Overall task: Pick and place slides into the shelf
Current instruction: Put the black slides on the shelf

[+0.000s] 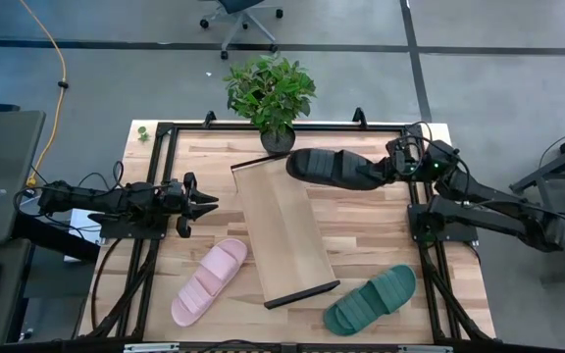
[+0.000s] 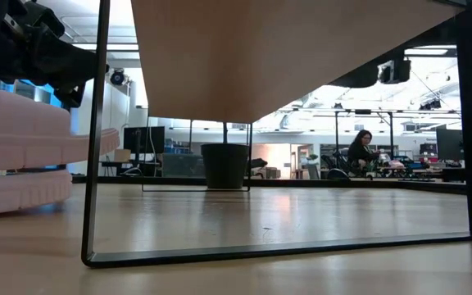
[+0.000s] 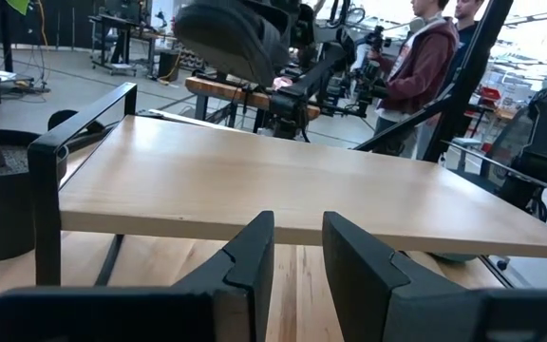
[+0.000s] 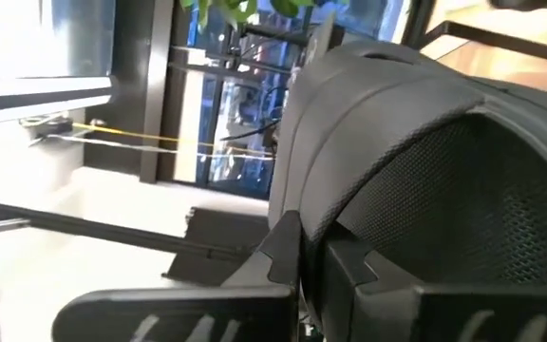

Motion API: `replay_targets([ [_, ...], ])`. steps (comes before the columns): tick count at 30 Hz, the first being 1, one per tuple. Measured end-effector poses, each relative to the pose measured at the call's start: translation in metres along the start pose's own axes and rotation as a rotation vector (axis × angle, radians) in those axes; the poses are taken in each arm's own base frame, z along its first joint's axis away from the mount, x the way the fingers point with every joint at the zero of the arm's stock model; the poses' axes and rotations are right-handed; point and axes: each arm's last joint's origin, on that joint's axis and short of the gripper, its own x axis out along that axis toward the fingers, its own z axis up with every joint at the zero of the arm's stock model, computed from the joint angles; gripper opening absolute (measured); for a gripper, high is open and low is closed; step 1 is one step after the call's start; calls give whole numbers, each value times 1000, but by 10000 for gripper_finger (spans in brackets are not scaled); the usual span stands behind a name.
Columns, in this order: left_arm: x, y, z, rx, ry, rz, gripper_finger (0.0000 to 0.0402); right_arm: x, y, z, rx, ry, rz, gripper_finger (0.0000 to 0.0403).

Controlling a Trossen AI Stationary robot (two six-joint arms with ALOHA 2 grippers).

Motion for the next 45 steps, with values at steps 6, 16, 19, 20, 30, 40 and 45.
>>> replay_targets([
  [6, 0, 0, 0, 0, 0, 0, 83, 15, -2, 6, 15, 68, -11, 0],
  [16, 0, 0, -2, 4, 16, 4, 83, 44, 10, 31, -44, 195, -83, 0],
  [19, 0, 0, -2, 4, 17, 4, 83, 52, 11, 40, -56, 242, -90, 0],
  [20, 0, 0, -2, 4, 18, 4, 83, 56, 13, 44, -61, 253, -86, 0],
  [30, 0, 0, -2, 6, 17, 4, 83, 90, 22, 73, -97, 369, -67, 0],
  [40, 0, 0, -2, 6, 18, 4, 83, 114, 15, 88, -93, 433, -75, 0],
  [45, 0, 0, -2, 7, 19, 4, 83, 121, 11, 91, -85, 438, -81, 0],
])
